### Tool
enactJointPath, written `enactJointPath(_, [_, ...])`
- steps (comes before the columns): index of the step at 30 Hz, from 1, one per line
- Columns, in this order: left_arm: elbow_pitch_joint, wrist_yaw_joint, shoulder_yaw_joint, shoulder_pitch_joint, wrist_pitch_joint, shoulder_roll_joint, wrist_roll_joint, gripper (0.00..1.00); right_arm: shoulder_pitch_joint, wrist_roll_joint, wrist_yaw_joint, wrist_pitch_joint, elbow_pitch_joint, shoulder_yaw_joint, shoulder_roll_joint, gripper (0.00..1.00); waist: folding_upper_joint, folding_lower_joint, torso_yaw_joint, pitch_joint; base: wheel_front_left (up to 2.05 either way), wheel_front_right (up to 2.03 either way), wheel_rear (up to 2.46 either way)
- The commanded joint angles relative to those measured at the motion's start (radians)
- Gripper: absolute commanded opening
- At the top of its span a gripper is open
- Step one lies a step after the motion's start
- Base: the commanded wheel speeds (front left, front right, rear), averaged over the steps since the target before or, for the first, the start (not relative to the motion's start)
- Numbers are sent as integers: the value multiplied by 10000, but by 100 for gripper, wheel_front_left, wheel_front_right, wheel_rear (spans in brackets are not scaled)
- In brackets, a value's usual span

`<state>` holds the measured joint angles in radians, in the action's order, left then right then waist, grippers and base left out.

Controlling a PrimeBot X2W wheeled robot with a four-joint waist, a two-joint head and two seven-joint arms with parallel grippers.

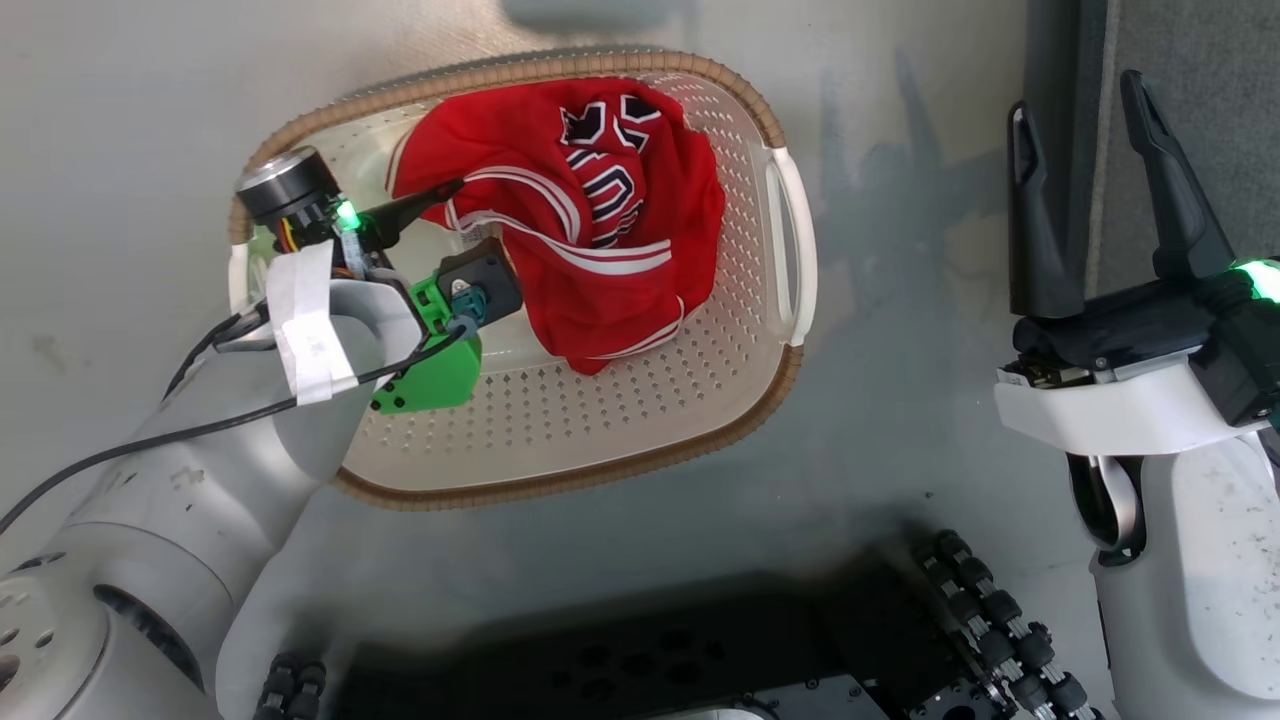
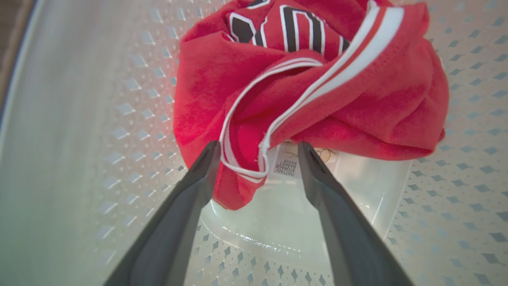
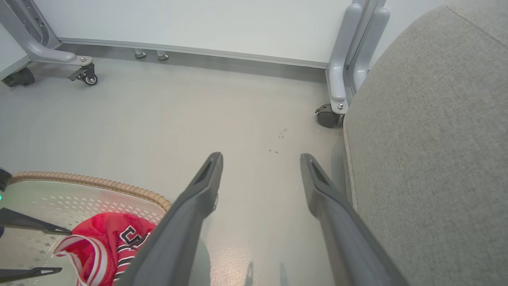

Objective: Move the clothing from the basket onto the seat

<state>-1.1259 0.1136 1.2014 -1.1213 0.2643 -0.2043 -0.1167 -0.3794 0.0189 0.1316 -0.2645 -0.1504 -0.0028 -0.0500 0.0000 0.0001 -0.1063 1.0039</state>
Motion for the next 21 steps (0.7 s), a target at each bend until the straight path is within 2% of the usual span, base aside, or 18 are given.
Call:
enactJointPath(1, [-209,-24,34,-243,1,9,46,100,-80,-34,-18,0,-82,-41,-13,100,0,-1,-153,235,0,0,0])
enactJointPath(4, [-512,-138,32,-384,0,89,57,100,-39,-77,-18,0,-172,-93,-13,100,0,-1,-160,375,0,0,0])
enactJointPath(11, [-323,-888,-14,-691,1,165,160,100,48,-111,-18,0,-289,-176,-12,100,0,-1,-89,663,0,0,0])
enactJointPath(18, [387,-412,158,-643,1,115,269,100,43,-36,-18,0,-293,-146,-13,100,0,-1,-110,728,0,0,0])
enactJointPath(21, [263,-162,290,-537,0,82,361,100,78,-25,-18,2,-314,-228,-13,100,0,-1,-161,733,0,0,0])
